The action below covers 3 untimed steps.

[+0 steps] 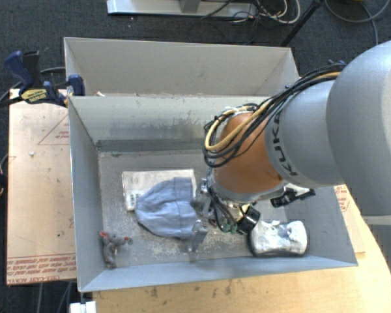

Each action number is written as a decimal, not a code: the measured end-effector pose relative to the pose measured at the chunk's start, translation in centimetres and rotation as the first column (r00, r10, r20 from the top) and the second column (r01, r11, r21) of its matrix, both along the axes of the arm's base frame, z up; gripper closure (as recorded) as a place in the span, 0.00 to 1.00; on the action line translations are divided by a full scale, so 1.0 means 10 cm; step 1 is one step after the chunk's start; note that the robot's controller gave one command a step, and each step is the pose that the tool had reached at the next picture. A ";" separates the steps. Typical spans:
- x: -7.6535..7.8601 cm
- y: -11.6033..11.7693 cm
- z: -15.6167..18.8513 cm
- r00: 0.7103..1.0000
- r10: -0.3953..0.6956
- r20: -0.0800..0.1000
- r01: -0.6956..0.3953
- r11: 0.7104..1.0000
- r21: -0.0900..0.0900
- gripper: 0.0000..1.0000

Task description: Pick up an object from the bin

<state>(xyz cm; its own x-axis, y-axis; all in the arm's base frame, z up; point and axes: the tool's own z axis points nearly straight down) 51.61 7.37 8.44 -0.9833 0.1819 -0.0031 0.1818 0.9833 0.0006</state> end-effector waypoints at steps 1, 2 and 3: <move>0.12 -0.04 -0.08 0.998 -0.070 0.000 0.070 0.998 0.005 1.00; 0.12 -0.04 -0.08 0.998 -0.070 0.000 0.070 0.998 0.006 1.00; 0.03 0.00 0.31 0.998 -0.062 -0.010 0.062 0.998 -0.001 1.00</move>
Offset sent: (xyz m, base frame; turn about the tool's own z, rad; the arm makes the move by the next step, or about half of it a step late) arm 0.0000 0.0000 0.0000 0.0000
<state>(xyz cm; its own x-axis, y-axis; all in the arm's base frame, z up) 51.88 7.33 11.55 -0.9702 0.2421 0.0067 0.2421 0.9703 -0.0018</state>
